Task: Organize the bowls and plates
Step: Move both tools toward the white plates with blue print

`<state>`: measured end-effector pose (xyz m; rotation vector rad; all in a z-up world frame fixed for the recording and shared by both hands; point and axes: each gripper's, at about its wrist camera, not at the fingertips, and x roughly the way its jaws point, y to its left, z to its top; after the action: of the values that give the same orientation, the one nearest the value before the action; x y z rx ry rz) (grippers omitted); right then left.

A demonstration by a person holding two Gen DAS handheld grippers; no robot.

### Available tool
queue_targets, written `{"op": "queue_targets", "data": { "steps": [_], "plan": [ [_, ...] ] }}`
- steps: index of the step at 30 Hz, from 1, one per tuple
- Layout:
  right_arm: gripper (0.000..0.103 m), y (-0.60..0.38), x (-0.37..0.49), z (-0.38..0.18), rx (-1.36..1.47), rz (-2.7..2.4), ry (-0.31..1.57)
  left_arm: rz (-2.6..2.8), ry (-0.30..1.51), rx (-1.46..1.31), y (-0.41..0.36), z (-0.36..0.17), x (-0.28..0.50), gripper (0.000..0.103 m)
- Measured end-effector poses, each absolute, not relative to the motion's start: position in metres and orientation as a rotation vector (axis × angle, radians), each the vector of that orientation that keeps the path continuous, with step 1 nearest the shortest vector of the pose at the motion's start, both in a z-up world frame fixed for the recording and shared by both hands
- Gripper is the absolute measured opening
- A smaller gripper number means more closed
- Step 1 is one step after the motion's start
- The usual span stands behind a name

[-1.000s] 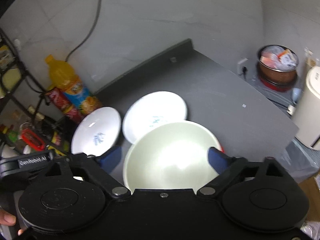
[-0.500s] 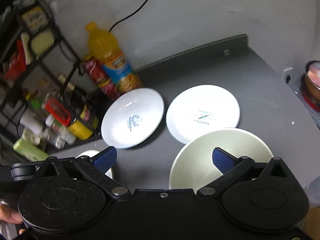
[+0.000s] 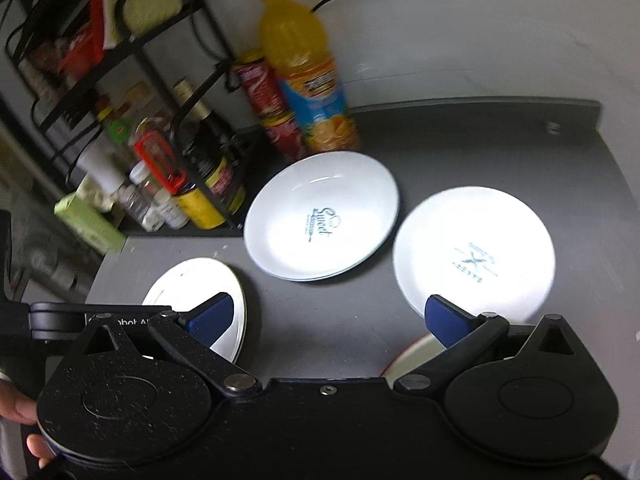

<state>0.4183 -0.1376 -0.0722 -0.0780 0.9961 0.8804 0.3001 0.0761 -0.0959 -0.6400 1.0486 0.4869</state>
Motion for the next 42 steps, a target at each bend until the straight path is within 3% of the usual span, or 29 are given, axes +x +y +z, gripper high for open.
{"op": "queue_targets", "data": {
  "steps": [22,27,35,42],
  "plan": [
    [0.102,-0.093,0.488,-0.094,-0.396,1.136,0.98,0.788,0.945,-0.888,0.071,-0.118,0.303,0.071],
    [0.096,-0.086,0.504,-0.103,-0.436,1.142,0.993,0.818,0.902,-0.907,0.073,-0.12,0.31,0.071],
    [0.088,-0.072,0.53,-0.123,-0.457,1.126,1.034,0.829,0.855,-0.948,0.087,-0.13,0.322,0.066],
    [0.081,-0.063,0.546,-0.138,-0.428,1.078,1.077,0.82,0.825,-1.007,0.099,-0.147,0.332,0.053]
  ]
}}
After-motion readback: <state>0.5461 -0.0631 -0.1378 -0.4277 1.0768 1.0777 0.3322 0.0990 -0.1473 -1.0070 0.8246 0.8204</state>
